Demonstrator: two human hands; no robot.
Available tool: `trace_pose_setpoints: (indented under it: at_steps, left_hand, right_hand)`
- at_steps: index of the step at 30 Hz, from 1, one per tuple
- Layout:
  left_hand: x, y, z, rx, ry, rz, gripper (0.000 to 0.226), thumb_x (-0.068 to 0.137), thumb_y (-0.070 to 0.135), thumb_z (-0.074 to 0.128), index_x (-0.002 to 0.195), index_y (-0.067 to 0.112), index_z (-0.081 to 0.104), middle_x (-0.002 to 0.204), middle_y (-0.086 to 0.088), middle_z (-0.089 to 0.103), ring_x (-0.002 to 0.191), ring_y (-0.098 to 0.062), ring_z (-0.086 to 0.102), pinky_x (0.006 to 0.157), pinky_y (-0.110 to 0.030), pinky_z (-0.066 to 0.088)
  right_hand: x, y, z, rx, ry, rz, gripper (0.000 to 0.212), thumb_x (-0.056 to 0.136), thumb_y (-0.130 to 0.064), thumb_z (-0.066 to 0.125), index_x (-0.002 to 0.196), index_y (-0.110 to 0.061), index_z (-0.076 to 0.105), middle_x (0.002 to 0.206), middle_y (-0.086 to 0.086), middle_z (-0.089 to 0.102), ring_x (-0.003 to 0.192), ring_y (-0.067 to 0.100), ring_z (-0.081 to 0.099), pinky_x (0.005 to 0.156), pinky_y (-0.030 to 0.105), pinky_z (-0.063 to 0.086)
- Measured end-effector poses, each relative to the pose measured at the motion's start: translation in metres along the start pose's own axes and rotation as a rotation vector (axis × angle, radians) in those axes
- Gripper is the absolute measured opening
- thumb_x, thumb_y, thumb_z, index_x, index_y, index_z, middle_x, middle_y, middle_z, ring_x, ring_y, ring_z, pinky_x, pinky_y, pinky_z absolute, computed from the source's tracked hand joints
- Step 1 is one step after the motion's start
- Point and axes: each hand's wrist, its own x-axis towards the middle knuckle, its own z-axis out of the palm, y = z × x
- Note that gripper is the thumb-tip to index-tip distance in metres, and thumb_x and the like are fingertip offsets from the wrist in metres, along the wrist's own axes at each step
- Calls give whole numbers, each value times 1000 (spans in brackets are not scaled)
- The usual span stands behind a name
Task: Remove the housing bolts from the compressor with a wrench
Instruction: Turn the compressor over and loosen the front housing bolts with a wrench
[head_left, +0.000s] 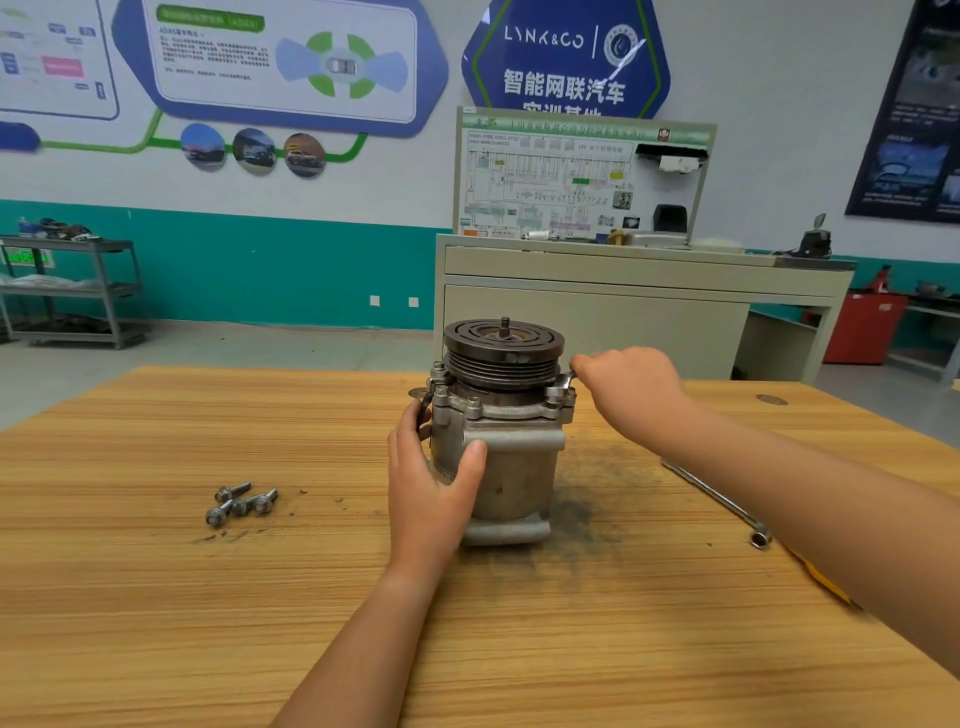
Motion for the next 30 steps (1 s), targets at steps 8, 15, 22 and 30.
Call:
trace_pose_setpoints:
  at_steps: [8, 15, 22, 30]
  left_hand:
    - [1, 0, 0, -55, 22, -1, 59, 89, 33, 56, 142, 21, 32, 137, 8, 40, 127, -7, 39, 104, -24, 35]
    - [10, 2, -2, -172, 217, -231, 20, 97, 26, 41, 88, 19, 57, 84, 4, 56, 77, -8, 51, 65, -21, 38]
    - [10, 3, -2, -106, 203, -262, 34, 95, 17, 43, 61, 14, 41, 56, 2, 38, 53, -11, 34, 50, -28, 29]
    - [9, 0, 0, -92, 204, -207, 33, 96, 14, 41, 63, 11, 44, 56, -1, 40, 53, -12, 35, 43, -16, 29]
  right_hand:
    - [-20, 16, 4, 244, 106, 148, 20, 99, -22, 33, 107, -11, 48, 76, 0, 55, 66, 21, 55, 52, 29, 36]
    - [-66, 24, -28, 352, 10, 32, 25, 99, -34, 25, 106, -18, 44, 63, -6, 44, 61, 20, 51, 50, 30, 35]
    - [-83, 18, -45, 238, -134, 25, 21, 98, -27, 31, 111, -23, 48, 73, -5, 50, 68, 15, 52, 61, 32, 49]
    - [-75, 10, -57, 59, -92, 28, 33, 94, -11, 39, 123, -24, 45, 59, -4, 34, 49, 13, 32, 41, 25, 29]
